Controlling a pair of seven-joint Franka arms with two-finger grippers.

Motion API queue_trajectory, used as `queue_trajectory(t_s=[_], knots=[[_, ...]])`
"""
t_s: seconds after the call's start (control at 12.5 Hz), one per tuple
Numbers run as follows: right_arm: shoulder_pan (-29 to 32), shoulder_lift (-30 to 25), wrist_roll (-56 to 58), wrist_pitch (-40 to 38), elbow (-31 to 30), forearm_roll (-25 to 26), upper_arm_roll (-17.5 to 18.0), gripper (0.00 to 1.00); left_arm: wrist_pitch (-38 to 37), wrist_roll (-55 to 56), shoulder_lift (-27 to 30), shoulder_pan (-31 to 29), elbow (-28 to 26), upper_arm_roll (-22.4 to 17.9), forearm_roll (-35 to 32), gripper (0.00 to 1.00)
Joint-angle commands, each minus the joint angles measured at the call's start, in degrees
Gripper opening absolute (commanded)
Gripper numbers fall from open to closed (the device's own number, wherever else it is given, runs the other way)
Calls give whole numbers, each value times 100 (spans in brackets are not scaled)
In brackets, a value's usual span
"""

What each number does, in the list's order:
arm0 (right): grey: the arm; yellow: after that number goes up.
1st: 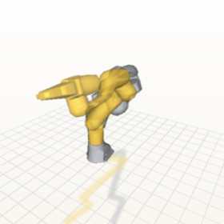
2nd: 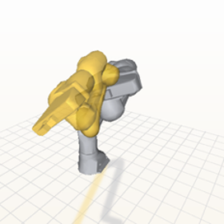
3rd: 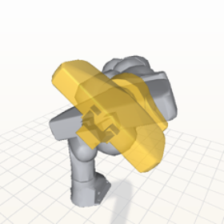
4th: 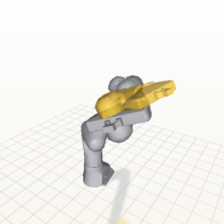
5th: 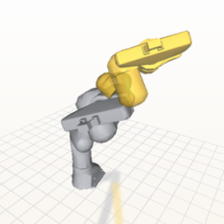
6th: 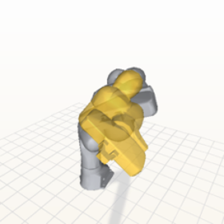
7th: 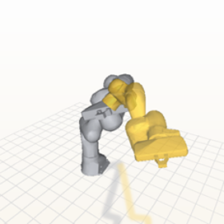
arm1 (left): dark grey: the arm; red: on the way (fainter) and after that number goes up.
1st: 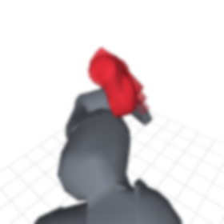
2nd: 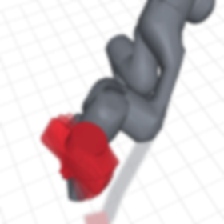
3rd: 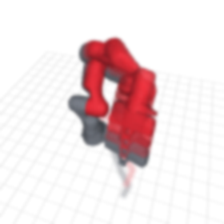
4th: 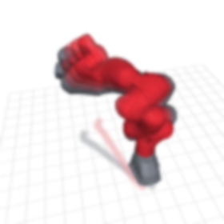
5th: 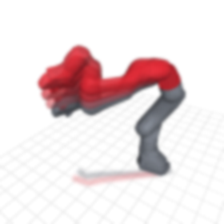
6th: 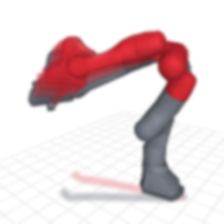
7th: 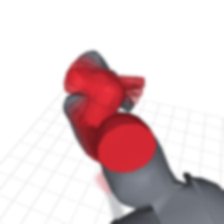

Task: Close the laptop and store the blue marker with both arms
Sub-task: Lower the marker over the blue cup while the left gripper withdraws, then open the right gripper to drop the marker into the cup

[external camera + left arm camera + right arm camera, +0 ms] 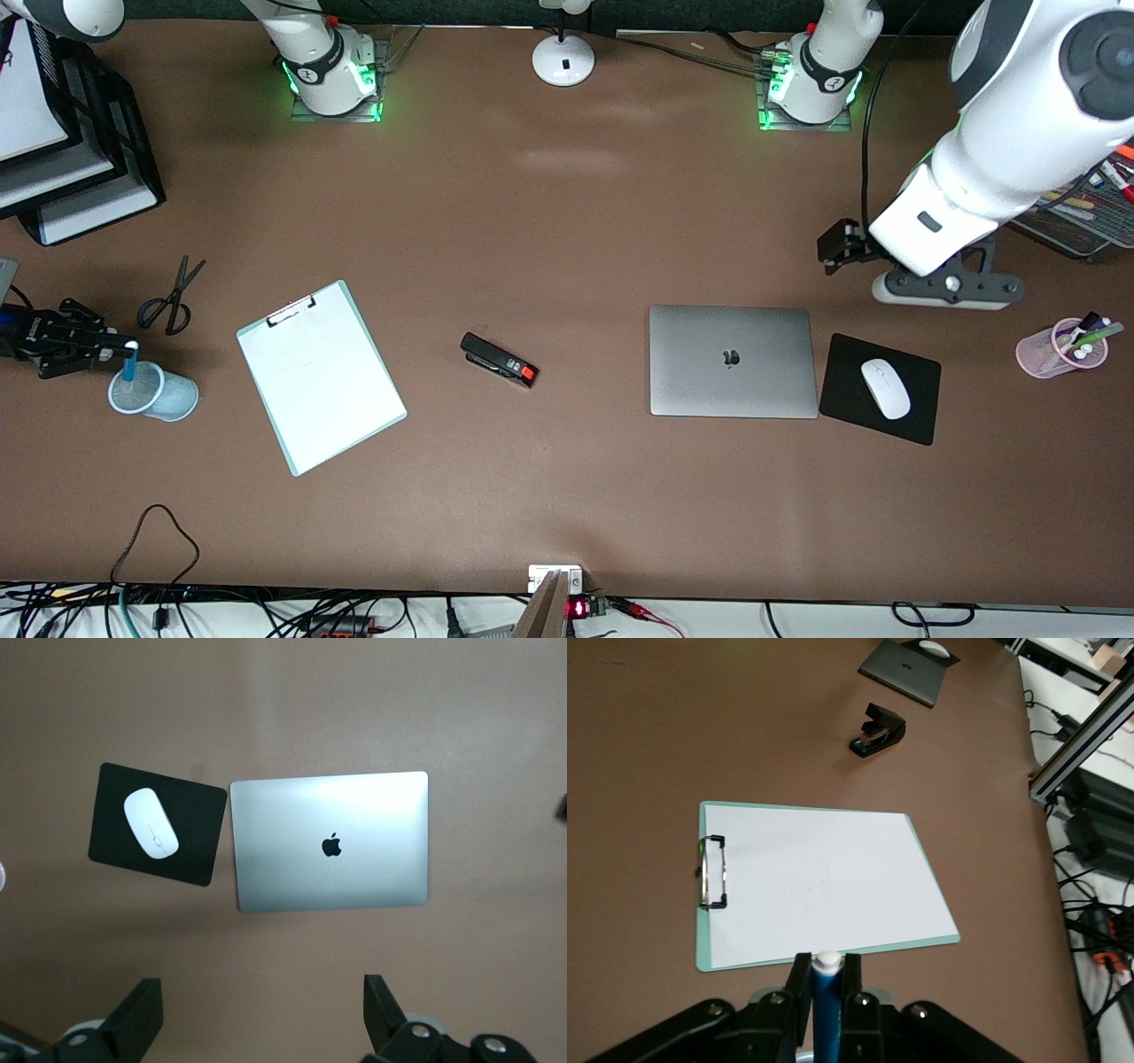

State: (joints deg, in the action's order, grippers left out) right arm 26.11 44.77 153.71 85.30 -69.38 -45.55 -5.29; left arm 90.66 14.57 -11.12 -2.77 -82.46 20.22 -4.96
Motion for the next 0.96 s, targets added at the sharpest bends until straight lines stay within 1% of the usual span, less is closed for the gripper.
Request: queue_trajectory(t_s=[0.0,0.16,0.4,0.56,0.72,0.8,0.88], knots=[[87,286,203,-49,294,-252,89,6,-189,-6,180,-22,-15,9,-93,100],[96,470,195,-49,478,-252,72,6,-460,-6,241,-48,-15,26,-84,100],[114,620,168,-49,470,-252,37,7,-680,-24,531,-241,-33,35,-58,100],[149,699,168,-31,470,-243,28,7,-821,-67,803,-242,-129,35,-58,100],[193,761,168,74,470,-243,-7,7,-839,-549,883,-381,-130,35,3,100],[202,770,142,91,470,-235,-34,16,-848,-708,918,-452,-130,35,56,100],[202,753,-15,109,470,-243,-86,81,-857,-770,927,-513,-138,35,74,100]])
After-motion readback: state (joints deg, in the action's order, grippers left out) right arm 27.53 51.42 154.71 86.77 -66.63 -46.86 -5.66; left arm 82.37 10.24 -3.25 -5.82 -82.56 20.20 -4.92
